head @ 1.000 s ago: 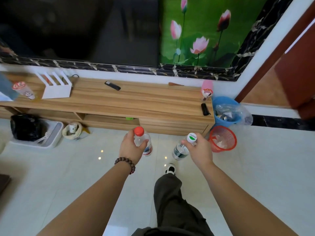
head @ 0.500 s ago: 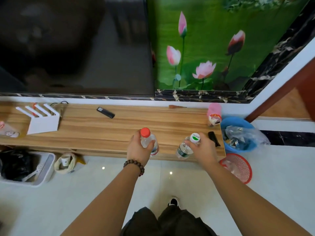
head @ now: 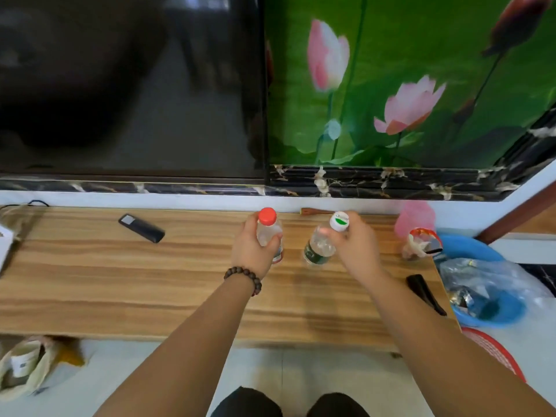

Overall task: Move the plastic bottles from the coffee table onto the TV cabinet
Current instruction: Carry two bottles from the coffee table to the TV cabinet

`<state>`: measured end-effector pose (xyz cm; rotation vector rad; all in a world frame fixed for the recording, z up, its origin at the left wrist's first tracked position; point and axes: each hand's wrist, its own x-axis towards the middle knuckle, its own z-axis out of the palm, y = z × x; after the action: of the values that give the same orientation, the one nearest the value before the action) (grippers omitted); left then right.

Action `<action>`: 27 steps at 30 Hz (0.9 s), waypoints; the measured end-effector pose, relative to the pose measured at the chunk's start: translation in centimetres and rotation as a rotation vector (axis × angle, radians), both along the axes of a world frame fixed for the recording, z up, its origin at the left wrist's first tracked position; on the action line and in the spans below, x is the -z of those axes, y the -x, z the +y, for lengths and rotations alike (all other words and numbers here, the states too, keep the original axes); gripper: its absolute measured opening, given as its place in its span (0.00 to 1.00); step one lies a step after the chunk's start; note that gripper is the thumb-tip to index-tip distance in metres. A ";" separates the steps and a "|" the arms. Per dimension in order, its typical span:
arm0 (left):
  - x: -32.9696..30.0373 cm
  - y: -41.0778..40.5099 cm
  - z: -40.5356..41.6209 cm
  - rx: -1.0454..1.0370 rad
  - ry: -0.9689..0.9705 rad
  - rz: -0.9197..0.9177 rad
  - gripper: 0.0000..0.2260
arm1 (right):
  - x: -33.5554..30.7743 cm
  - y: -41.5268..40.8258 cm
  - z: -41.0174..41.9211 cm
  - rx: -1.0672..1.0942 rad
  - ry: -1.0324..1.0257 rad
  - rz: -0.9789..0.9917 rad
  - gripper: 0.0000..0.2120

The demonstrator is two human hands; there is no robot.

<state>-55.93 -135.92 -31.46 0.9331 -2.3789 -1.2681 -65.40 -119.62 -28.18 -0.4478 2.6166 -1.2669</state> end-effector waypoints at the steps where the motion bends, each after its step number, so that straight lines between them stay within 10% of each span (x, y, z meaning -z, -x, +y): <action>1: 1.8 1.1 -0.7 0.009 0.005 0.026 0.22 | 1.4 1.1 -1.0 -0.021 0.011 0.029 0.14; 21: 15.4 7.9 -5.3 -0.035 -0.026 0.269 0.36 | 15.3 6.5 -7.6 -0.115 0.266 0.181 0.13; 27: 17.4 7.6 -5.6 -0.073 -0.086 0.219 0.48 | 19.3 5.4 -6.5 -0.076 0.298 0.073 0.48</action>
<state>-63.57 -141.54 -48.86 0.8490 -2.1198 -1.3780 -70.78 -126.13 -47.52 -0.6462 2.4465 -1.6508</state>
